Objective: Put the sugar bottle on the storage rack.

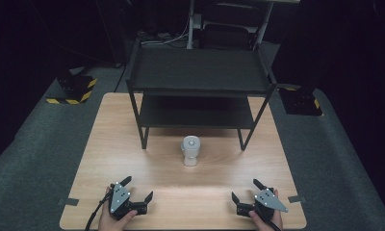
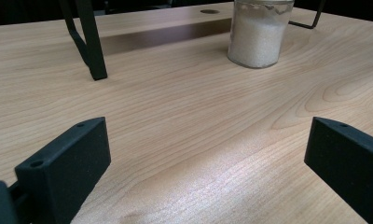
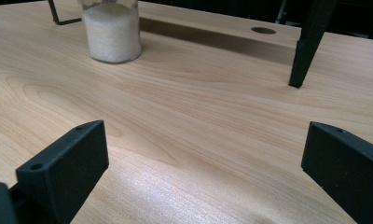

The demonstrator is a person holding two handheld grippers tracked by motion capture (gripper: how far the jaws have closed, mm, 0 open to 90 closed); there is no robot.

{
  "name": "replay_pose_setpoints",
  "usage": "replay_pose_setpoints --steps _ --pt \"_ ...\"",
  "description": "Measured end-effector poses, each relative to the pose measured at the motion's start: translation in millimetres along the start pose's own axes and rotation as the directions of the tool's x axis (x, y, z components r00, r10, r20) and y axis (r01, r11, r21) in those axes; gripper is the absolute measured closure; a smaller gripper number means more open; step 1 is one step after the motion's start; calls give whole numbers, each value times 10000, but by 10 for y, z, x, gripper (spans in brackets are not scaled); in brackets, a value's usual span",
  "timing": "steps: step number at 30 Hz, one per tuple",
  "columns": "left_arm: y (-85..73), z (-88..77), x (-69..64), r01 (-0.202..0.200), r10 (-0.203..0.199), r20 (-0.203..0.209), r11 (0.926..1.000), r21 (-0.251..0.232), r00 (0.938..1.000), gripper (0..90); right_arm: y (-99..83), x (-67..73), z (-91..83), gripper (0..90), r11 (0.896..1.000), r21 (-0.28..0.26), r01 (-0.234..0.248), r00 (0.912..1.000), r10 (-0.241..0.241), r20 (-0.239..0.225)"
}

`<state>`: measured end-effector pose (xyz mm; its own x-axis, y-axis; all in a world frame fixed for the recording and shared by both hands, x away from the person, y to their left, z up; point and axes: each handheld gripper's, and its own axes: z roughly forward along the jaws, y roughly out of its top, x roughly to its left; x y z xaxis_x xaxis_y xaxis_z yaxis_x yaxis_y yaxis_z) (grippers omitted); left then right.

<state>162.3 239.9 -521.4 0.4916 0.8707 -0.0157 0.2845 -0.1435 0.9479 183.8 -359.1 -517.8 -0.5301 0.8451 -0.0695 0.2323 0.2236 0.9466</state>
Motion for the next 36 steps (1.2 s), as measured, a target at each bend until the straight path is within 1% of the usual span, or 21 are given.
replay_pose_setpoints --steps 3,9,12,15,21,26,31,36 --pt "-4 -8 -9 -70 70 4 10000 -12 10000 6 1 -23 2 3 10000 5 -68 9999 68 -97" --pt "5 -2 -14 -204 204 66 9998 33 9998 6 -39 -36 -12 2 9996 -210 -201 9998 199 -88" --pt "2 -3 -15 -163 163 54 9999 17 9999 6 -47 -35 -17 2 9996 -252 -124 9999 121 -109" --pt "-13 -13 -13 -108 109 73 9999 -58 9999 6 -34 -44 -10 2 9998 -181 -130 9998 128 -157" --pt "1 -14 -20 -296 296 61 9996 24 9995 6 -27 -62 4 2 9996 -159 -220 9996 217 -189" --pt "19 2 -35 -367 367 35 9993 107 9993 6 -34 -59 1 2 9996 -203 -193 9996 189 -186" --pt "29 14 -49 -556 556 36 9984 142 9984 6 -38 -58 -1 2 9996 -224 -178 9997 174 -184" --pt "53 14 -60 -484 483 65 9988 93 9988 6 -41 -61 -1 2 9995 -237 -196 9996 191 -193"
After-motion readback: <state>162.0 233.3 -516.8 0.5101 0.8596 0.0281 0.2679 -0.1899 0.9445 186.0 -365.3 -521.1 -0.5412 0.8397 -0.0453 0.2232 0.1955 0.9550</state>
